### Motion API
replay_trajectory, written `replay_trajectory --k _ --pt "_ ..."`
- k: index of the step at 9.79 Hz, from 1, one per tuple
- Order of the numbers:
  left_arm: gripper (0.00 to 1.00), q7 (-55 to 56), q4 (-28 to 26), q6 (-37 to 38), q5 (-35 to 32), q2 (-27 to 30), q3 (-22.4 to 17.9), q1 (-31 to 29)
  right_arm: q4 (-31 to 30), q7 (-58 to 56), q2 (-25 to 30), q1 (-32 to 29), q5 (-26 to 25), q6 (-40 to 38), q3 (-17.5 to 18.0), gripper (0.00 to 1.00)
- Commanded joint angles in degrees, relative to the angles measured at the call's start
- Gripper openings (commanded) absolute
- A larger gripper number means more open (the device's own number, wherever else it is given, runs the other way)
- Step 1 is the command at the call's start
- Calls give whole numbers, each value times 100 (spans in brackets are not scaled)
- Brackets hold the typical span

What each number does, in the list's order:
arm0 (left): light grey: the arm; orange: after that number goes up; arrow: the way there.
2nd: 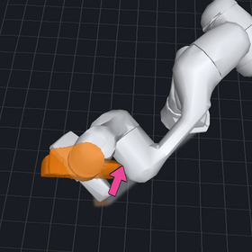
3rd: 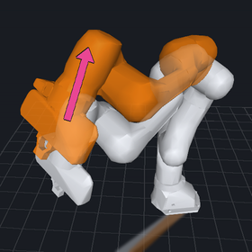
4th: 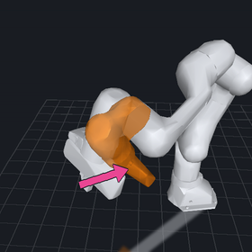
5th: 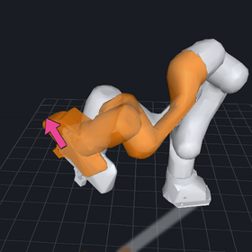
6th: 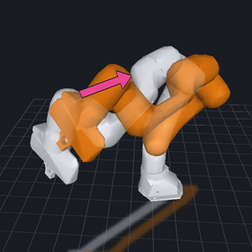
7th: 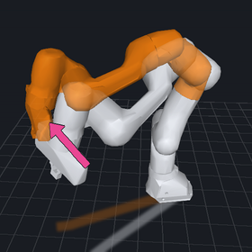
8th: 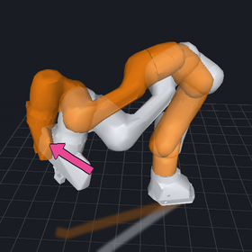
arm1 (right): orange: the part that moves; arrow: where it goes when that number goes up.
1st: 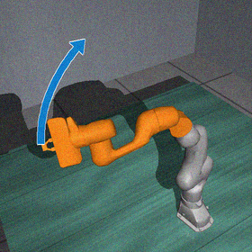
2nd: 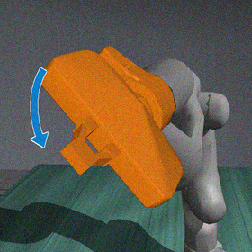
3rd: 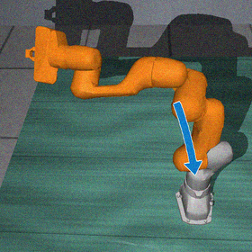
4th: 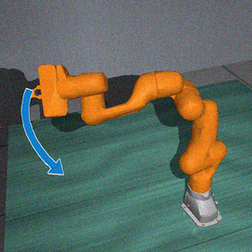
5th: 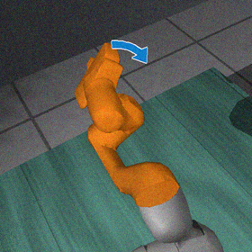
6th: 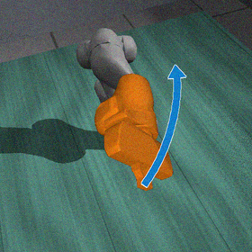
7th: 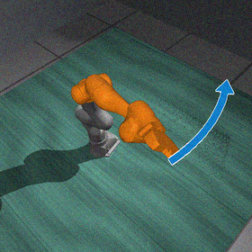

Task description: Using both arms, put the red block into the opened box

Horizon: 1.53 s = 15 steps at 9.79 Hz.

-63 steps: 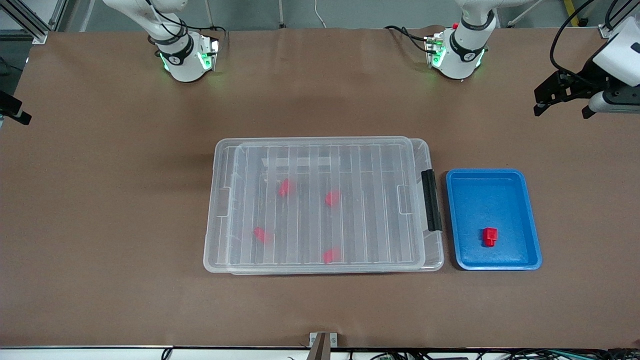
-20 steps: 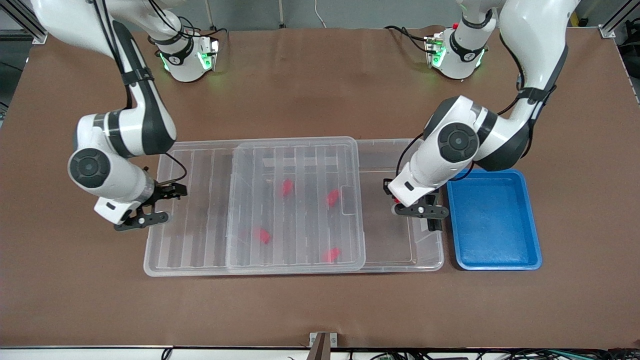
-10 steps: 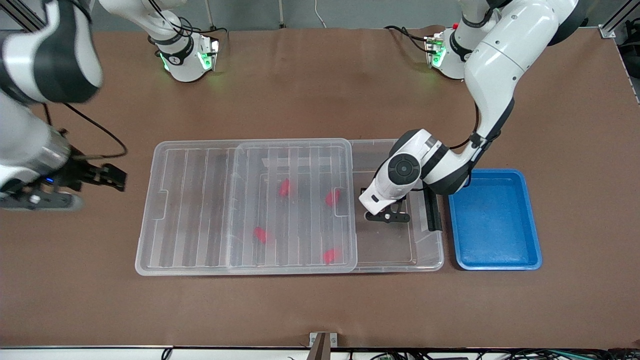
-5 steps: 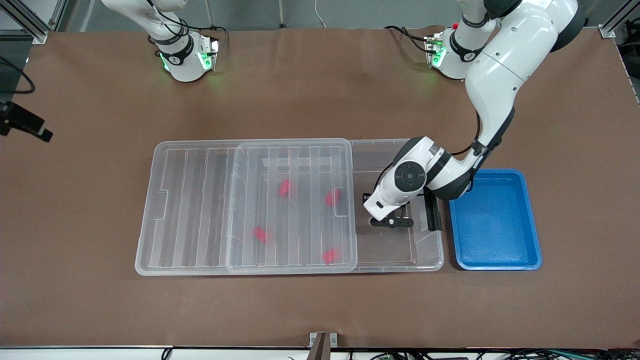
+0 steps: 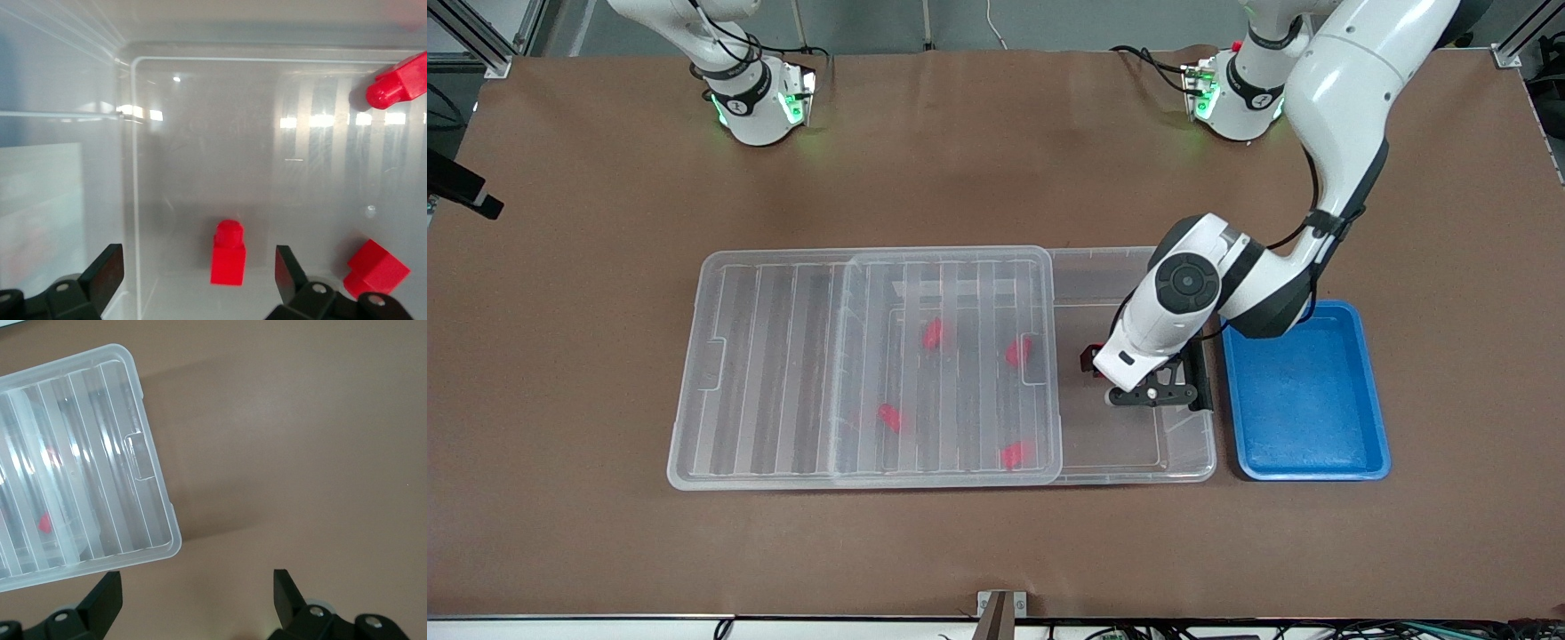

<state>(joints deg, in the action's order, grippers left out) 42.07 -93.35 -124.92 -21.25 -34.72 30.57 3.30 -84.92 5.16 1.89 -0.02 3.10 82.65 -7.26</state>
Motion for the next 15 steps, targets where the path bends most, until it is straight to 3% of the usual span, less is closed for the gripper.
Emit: replay_trajectory --k 1,4,7,10,11,13,15 --pt "100 56 -140 432 -37 638 -43 4 -121 2 84 19 41 41 -21 100" --pt "100 -608 367 1170 -37 1448 -43 -591 -104 -24 75 28 -20 67 -13 100" --pt "100 -1452 1553 2908 111 1556 -25 -882 -42 -182 75 28 -82 14 -12 100" --pt "100 -2359 1583 3192 1022 2248 -78 -1523 318 -235 -21 19 -240 -266 -4 100" --pt "100 -2771 1426 3228 1409 2590 -365 -1525 310 -244 -22 19 -231 -258 -4 100" --pt "100 -3605 926 3438 1684 3232 -1522 -948 310 -261 -22 19 -240 -258 -4 100" --pt "100 -4136 495 3589 1975 3706 -2228 -553 301 -261 -22 19 -240 -267 -4 100"
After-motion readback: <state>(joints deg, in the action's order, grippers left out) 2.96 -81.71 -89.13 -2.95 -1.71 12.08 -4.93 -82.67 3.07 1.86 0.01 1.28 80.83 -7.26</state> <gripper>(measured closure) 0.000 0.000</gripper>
